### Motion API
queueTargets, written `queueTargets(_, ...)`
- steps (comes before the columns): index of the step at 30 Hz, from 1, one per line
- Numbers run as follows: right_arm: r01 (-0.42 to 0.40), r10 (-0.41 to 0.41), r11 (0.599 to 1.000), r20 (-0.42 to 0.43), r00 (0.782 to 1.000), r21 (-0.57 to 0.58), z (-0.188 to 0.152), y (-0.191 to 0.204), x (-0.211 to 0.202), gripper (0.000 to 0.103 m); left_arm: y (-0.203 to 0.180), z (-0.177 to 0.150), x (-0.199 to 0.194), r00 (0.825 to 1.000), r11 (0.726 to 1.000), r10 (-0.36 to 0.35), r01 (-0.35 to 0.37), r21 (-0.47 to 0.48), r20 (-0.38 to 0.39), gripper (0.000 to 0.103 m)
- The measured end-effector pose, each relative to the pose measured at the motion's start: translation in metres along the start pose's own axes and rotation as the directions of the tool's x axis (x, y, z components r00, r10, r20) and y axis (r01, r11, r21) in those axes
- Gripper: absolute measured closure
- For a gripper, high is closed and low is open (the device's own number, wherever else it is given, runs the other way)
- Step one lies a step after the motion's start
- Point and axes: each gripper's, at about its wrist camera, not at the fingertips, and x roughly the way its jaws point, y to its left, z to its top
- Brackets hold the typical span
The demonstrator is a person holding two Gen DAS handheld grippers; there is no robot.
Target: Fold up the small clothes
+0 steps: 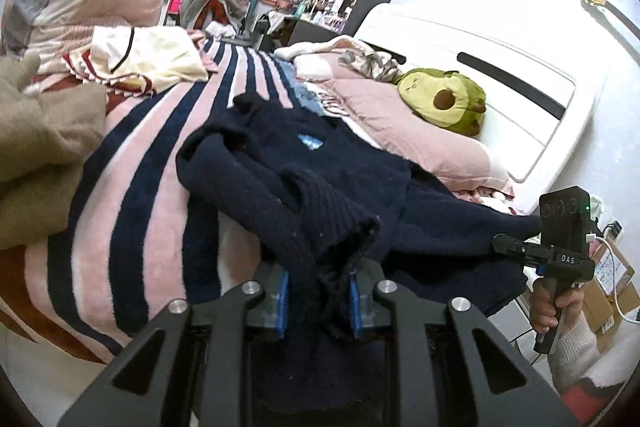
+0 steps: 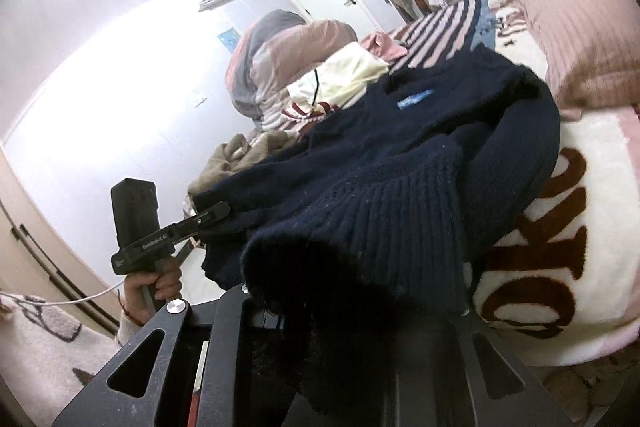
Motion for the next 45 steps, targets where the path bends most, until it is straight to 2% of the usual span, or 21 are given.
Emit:
queueTargets(11, -0.013, 0.024, 0.992, 0.083, 0.996, -0.129, -0.004, 0.060, -0.039, 0.088, -0.047, -0.004, -0.065, 0.995, 0.996, -0.029, 0.021, 0.084, 0.094, 0.085)
queueTargets(18, -0.017, 0.046, 0.976, 0.131, 0.990, -0.217, -0.012, 0.100, -0.064, 0.088, -0.076, -0.005, -0.115, 0.982, 0.991, -0.064, 0.041, 0.128, 0.176, 0.087)
queueTargets(24, -0.015, 0.057, 0.964, 0.152, 0.987, -0.265, -0.011, 0.118, -0.076, 0.088, -0.085, 0.002, -0.132, 0.972, 0.989, -0.078, 0.047, 0.141, 0.221, 0.087)
queueTargets(30, 0.010, 0.037, 0.971, 0.190, 0.981, -0.239, 0.012, 0.104, -0.078, 0.088, -0.071, 0.027, -0.119, 0.967, 0.994, -0.056, 0.032, 0.102, 0.250, 0.087)
queueTargets(37, 0.053, -0.011, 0.980, 0.212, 0.977, -0.190, 0.062, 0.063, -0.061, 0.088, -0.041, 0.069, -0.075, 0.968, 0.999, 0.010, -0.023, 0.046, 0.251, 0.087)
queueTargets(45, 0.115, -0.092, 0.987, 0.193, 0.977, -0.110, 0.112, 0.010, -0.035, 0.088, -0.016, 0.111, -0.008, 0.977, 0.993, 0.100, -0.109, 0.036, 0.190, 0.087)
